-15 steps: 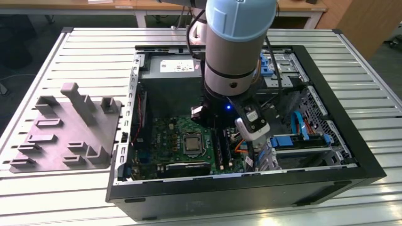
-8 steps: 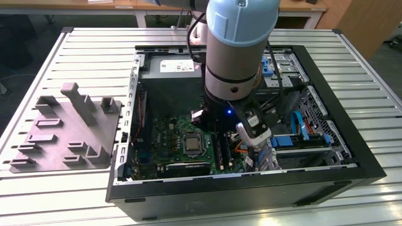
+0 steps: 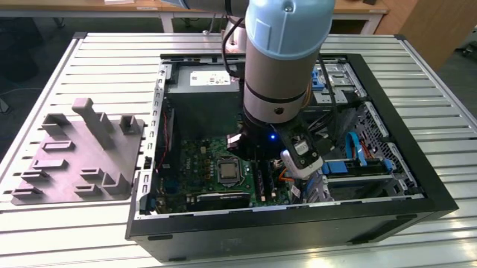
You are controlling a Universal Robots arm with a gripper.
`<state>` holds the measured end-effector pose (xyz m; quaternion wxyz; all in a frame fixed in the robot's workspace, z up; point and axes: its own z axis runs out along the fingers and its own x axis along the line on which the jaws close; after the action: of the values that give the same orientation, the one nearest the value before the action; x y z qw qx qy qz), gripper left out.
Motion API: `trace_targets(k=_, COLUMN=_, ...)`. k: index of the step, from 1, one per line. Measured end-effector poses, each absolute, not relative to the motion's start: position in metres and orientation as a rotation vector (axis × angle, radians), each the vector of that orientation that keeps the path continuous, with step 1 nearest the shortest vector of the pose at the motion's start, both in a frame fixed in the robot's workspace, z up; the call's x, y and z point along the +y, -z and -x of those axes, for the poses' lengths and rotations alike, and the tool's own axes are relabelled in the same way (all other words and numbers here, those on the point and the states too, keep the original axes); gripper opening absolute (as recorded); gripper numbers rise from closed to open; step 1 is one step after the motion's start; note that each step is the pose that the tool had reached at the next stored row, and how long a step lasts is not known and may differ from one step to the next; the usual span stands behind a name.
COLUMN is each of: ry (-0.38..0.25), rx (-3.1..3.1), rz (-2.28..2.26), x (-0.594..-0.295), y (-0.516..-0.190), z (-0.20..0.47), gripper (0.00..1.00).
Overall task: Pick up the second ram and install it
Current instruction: 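Press down the second ram until it locks into place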
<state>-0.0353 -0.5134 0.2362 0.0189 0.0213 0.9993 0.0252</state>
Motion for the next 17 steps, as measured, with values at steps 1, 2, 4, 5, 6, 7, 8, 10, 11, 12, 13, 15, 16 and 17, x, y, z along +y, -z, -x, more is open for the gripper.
trace_targets(k=1, ry=-0.078, rx=3.102, rz=-0.066, x=-0.513, y=-0.236, z=0.035, gripper=0.10)
trace_targets(k=2, ry=-0.078, rx=3.102, rz=-0.066, x=-0.513, y=-0.236, z=0.035, gripper=0.10)
trace_targets(k=4, ry=-0.078, rx=3.102, rz=-0.066, x=-0.514, y=-0.236, z=0.035, gripper=0.10)
trace_targets(k=5, ry=-0.078, rx=3.102, rz=-0.066, x=-0.514, y=-0.236, z=0.035, gripper=0.10)
trace_targets(k=6, ry=-0.078, rx=3.102, rz=-0.066, x=-0.515, y=-0.236, z=0.035, gripper=0.10)
trace_targets(k=7, ry=-0.078, rx=3.102, rz=-0.066, x=-0.516, y=-0.236, z=0.035, gripper=0.10)
trace_targets(k=8, ry=-0.078, rx=3.102, rz=-0.066, x=-0.517, y=-0.236, z=0.035, gripper=0.10)
trace_targets(k=10, ry=-0.079, rx=3.102, rz=-0.066, x=-0.521, y=-0.236, z=0.035, gripper=0.10)
trace_targets(k=11, ry=-0.078, rx=3.102, rz=-0.066, x=-0.523, y=-0.236, z=0.035, gripper=0.10)
trace_targets(k=12, ry=-0.078, rx=3.102, rz=-0.066, x=-0.524, y=-0.236, z=0.035, gripper=0.10)
trace_targets(k=13, ry=-0.078, rx=3.102, rz=-0.066, x=-0.526, y=-0.236, z=0.036, gripper=0.10)
trace_targets(k=15, ry=-0.078, rx=3.102, rz=-0.066, x=-0.532, y=-0.236, z=0.036, gripper=0.10)
trace_targets(k=16, ry=-0.078, rx=3.102, rz=-0.066, x=-0.532, y=-0.235, z=0.036, gripper=0.10)
trace_targets(k=17, ry=-0.079, rx=3.102, rz=-0.066, x=-0.533, y=-0.234, z=0.035, gripper=0.10)
